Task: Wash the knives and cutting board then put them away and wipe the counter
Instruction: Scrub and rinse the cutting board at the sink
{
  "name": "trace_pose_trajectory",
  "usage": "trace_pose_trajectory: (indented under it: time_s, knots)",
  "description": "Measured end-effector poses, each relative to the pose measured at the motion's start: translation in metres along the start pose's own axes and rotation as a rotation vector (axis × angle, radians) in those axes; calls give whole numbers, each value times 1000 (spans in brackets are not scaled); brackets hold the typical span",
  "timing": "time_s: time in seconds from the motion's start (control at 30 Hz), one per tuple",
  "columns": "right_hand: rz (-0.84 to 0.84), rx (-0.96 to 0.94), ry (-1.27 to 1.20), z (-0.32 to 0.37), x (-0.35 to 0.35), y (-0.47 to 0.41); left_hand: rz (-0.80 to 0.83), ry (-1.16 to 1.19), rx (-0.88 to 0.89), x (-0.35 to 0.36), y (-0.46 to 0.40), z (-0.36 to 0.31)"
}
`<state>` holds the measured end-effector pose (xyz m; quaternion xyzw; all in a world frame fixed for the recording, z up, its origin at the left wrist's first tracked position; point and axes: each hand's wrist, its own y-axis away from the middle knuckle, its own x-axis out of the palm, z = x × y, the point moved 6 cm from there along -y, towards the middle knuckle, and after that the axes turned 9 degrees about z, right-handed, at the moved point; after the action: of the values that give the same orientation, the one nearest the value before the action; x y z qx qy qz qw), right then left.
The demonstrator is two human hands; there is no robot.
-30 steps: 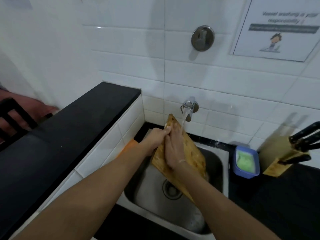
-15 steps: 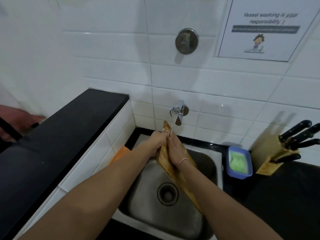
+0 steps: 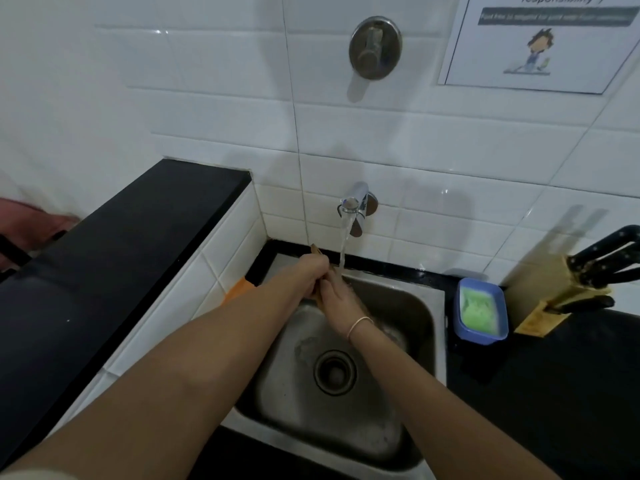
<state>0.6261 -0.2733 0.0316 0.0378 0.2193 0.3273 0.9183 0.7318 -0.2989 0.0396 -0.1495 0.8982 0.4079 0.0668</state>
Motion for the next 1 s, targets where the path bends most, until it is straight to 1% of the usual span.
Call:
trace_pose_trajectory:
  time_s: [0.07,0.17,0.23,0.3,0.37,0.47,0.53,0.6,0.63,0.73,0.77,0.83,0.9,1.0]
  knots:
    - [47,-56,-20,1,2,5,10,-43,-32,-2,5,4]
    - [164,-58,-26,-20,4,12,52,-28,-61,-6,8,11]
    - [233,-14,-51,-39,5,14,66,4,-82,-12,9,17]
    - [261,47,-66,-54,5,15,69,42,-64,-22,10,20]
    - [246,127,-97,-78,2,15,52,77,-26,-33,17,18]
    - [181,249,-176,-115,-4,27,-1,71,52,-53,30,13]
    - [104,327,-187,-143,-6,22,16,70,101,-60,40,14]
    - [40,395,-151,-167,-3,2,68,51,140,-66,45,20]
    - [32,378,-97,-154,-3,-8,103,17,165,-68,48,22]
    - [17,305,233,-80,-2,-25,228,-94,281,-70,54,23]
    - [2,289,300,-57,-2,-31,256,-104,315,-70,54,24]
    - [-111,189,358,-12,2,-39,257,-114,373,-68,55,25]
    - [-188,54,361,18,19,-44,214,-113,417,-65,56,25]
    - [-136,-55,299,32,44,-28,128,-49,442,-69,57,24]
